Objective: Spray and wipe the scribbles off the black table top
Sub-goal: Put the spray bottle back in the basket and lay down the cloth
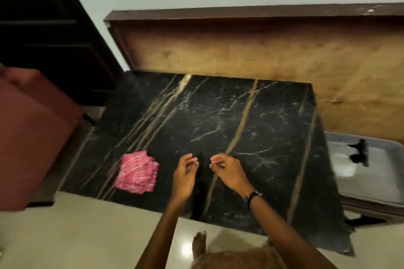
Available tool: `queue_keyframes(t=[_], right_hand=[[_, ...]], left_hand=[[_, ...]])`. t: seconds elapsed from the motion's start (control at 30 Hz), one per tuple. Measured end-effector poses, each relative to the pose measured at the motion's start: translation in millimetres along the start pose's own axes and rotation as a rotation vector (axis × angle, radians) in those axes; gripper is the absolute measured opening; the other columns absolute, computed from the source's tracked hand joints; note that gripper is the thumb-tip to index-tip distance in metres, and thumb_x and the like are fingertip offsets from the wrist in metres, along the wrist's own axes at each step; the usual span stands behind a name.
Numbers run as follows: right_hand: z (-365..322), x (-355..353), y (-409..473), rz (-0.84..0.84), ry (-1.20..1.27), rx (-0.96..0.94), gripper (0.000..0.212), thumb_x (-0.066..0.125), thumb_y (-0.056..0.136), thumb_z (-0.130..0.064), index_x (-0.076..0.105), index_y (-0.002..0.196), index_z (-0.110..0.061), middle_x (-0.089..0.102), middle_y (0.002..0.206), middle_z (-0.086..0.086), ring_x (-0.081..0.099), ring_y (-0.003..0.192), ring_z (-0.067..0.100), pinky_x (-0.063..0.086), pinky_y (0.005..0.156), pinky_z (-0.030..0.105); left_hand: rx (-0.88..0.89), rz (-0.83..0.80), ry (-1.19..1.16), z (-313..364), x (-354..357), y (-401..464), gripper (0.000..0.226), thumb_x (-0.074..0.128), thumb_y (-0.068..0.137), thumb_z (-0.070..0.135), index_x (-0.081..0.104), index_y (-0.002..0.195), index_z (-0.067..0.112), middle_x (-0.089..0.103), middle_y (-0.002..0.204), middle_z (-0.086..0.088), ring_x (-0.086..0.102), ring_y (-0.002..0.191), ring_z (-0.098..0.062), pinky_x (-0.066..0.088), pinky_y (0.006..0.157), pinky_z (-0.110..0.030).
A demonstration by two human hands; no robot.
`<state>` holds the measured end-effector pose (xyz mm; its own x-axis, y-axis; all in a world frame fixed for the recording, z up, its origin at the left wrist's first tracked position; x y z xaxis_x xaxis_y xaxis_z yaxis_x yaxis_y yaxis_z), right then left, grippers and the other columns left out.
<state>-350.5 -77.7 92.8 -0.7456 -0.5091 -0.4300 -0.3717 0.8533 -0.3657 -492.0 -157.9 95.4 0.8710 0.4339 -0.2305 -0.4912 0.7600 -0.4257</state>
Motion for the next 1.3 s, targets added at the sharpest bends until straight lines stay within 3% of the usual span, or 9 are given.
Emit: queue_keyframes(t=[0.27,0.4,0.57,0.67,0.73,0.9,1.1,1.17,1.3], right_hand=[[-73,190,23,-0.125,-0.123,0.039,0.014,0.065,0.086,-0.015,0.061,0.097,-0.007,0.063,0.114,0.02,0.06,0.108,0.036,0.047,0.091,0.043],[-71,217,31,-0.058,-0.111,0.19,0.053,0.068,0.085,-0.019,0.046,0.131,-0.002,0.042,0.137,0.018,0.049,0.122,0.038,0.04,0.104,0.041],[-58,221,36,-0.001,-0.074,0.27,0.042,0.066,0.085,-0.022,0.054,0.12,-0.003,0.042,0.131,0.016,0.054,0.111,0.036,0.043,0.101,0.041],[-54,219,35,0.025,0.007,0.274,0.028,0.068,0.084,-0.021,0.058,0.104,-0.004,0.045,0.125,0.015,0.056,0.103,0.033,0.044,0.093,0.036],[-50,218,36,0.031,0.073,0.272,0.031,0.07,0.084,-0.022,0.06,0.107,-0.003,0.045,0.125,0.013,0.055,0.105,0.03,0.044,0.092,0.033],[-36,211,29,-0.009,0.422,0.341,0.047,0.065,0.09,-0.022,0.05,0.132,-0.006,0.047,0.133,0.013,0.057,0.111,0.025,0.05,0.097,0.038],[-19,143,17,-0.022,0.727,0.38,0.028,0.058,0.092,-0.041,0.051,0.112,-0.022,0.059,0.123,0.0,0.054,0.108,0.016,0.041,0.095,0.036],[-12,111,15,-0.079,0.8,0.343,0.028,0.056,0.089,-0.051,0.055,0.11,-0.031,0.062,0.116,-0.011,0.056,0.106,0.01,0.037,0.101,0.036],[16,23,14,-0.073,0.975,0.257,0.045,0.061,0.084,-0.055,0.06,0.121,-0.029,0.071,0.117,-0.001,0.067,0.109,0.018,0.052,0.091,0.037]], left_hand=[[-0.066,0.415,0.3,-46,-216,27,0.03,0.05,0.095,0.014,0.053,0.12,-0.001,0.057,0.123,-0.022,0.054,0.114,-0.037,0.045,0.094,-0.041],[-0.2,0.363,0.381,-67,-237,57,0.046,0.055,0.093,0.022,0.042,0.132,0.001,0.046,0.137,-0.023,0.045,0.125,-0.039,0.041,0.102,-0.051],[-0.269,0.309,0.462,-77,-228,76,0.064,0.061,0.089,0.036,0.037,0.136,0.0,0.041,0.141,-0.024,0.041,0.128,-0.041,0.039,0.105,-0.051],[-0.352,0.328,0.31,-87,-225,75,0.059,0.066,0.086,0.031,0.044,0.129,-0.003,0.052,0.132,-0.026,0.052,0.118,-0.04,0.047,0.092,-0.041],[-0.366,0.301,0.216,-86,-221,76,0.051,0.067,0.086,0.027,0.051,0.122,-0.005,0.06,0.124,-0.025,0.059,0.109,-0.037,0.048,0.082,-0.037],[-0.25,0.108,0.204,-55,-194,78,0.051,0.062,0.088,0.023,0.045,0.135,0.009,0.055,0.134,-0.016,0.053,0.12,-0.035,0.042,0.098,-0.045],[-0.111,-0.181,0.019,5,-103,59,0.036,0.062,0.086,0.012,0.054,0.121,0.016,0.067,0.106,-0.003,0.064,0.086,-0.01,0.048,0.065,-0.023],[-0.109,-0.251,-0.048,25,-62,51,0.036,0.062,0.086,0.009,0.055,0.121,0.014,0.068,0.098,0.0,0.066,0.083,-0.011,0.05,0.063,-0.022],[-0.103,-0.406,-0.128,67,33,35,0.037,0.061,0.086,0.005,0.054,0.122,0.014,0.068,0.103,-0.004,0.065,0.086,-0.014,0.053,0.066,-0.023]])
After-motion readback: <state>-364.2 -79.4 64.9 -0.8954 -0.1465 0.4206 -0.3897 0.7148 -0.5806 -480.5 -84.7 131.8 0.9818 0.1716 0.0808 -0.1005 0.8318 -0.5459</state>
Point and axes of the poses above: each hand's wrist, its own y-axis towards the middle knuckle, its own x-axis out of the palm, z = x × y, the point moved 10 cm from there along y, towards the middle knuckle
